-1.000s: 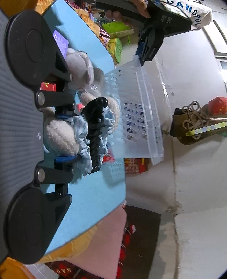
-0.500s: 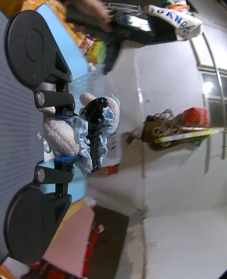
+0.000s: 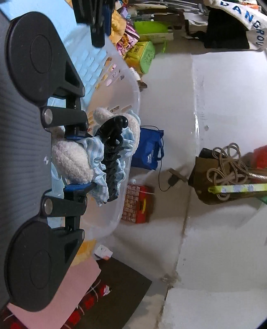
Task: Organize objects
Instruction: 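Lift the hair clip with the right tool and drop it into the basket, then grasp the red box with the right tool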
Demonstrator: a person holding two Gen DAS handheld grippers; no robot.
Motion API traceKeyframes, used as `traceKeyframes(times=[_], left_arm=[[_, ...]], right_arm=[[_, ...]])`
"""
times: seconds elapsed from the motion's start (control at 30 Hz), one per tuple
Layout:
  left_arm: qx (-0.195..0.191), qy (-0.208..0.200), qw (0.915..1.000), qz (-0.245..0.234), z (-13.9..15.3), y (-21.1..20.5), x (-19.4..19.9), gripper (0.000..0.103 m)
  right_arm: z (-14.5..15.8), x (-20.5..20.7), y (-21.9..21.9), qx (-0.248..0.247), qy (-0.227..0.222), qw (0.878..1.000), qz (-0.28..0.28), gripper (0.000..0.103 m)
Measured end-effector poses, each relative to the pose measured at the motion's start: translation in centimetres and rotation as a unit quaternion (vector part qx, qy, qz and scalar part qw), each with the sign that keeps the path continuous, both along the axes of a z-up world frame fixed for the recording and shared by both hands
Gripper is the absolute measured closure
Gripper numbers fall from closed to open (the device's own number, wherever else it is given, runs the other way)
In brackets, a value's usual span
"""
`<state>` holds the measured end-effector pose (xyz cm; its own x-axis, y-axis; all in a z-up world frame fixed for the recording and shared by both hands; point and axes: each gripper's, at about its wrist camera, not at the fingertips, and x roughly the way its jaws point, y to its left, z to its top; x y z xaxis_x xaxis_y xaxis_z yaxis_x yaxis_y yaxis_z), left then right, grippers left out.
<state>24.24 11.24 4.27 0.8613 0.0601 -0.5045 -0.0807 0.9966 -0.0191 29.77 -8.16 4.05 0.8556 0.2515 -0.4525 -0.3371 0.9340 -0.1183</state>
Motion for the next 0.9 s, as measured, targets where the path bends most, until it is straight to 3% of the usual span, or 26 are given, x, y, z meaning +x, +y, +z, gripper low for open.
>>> traceKeyframes(times=[0.03, 0.07, 0.13, 0.17, 0.4, 0.57, 0.73, 0.9], left_arm=[[0.000, 0.000, 1.0000, 0.000, 0.0, 0.1, 0.0, 0.072], [0.000, -0.001, 1.0000, -0.001, -0.1, 0.1, 0.0, 0.072], [0.000, -0.002, 1.0000, -0.002, -0.2, 0.1, -0.1, 0.072], [-0.001, -0.002, 1.0000, -0.002, -0.2, 0.1, -0.1, 0.072], [0.001, -0.004, 1.0000, -0.007, -0.4, -0.1, -0.3, 0.070], [-0.002, -0.006, 0.9999, -0.010, -0.6, 0.1, -0.3, 0.069], [0.002, -0.010, 0.9999, -0.010, -0.8, 0.0, -0.6, 0.069], [0.007, -0.012, 0.9998, -0.010, -0.9, -0.2, -0.8, 0.069]], right_arm=[[-0.3, 0.5, 0.4, -0.009, 0.001, 1.000, -0.006, 0.047], [-0.4, 0.5, 0.7, -0.019, -0.004, 1.000, -0.016, 0.027], [0.0, -0.8, -0.2, -0.024, -0.045, 0.997, -0.051, 0.003], [0.3, -1.7, -0.7, -0.011, -0.073, 0.996, -0.057, 0.000], [0.1, -9.3, -5.3, 0.050, -0.105, 0.992, -0.054, 0.000], [-4.7, -18.2, -7.9, 0.067, -0.085, 0.993, -0.054, 0.000], [-9.0, -24.6, -6.8, 0.114, -0.093, 0.989, -0.036, 0.000], [-11.4, -26.3, -3.7, 0.076, -0.108, 0.991, -0.016, 0.005]])
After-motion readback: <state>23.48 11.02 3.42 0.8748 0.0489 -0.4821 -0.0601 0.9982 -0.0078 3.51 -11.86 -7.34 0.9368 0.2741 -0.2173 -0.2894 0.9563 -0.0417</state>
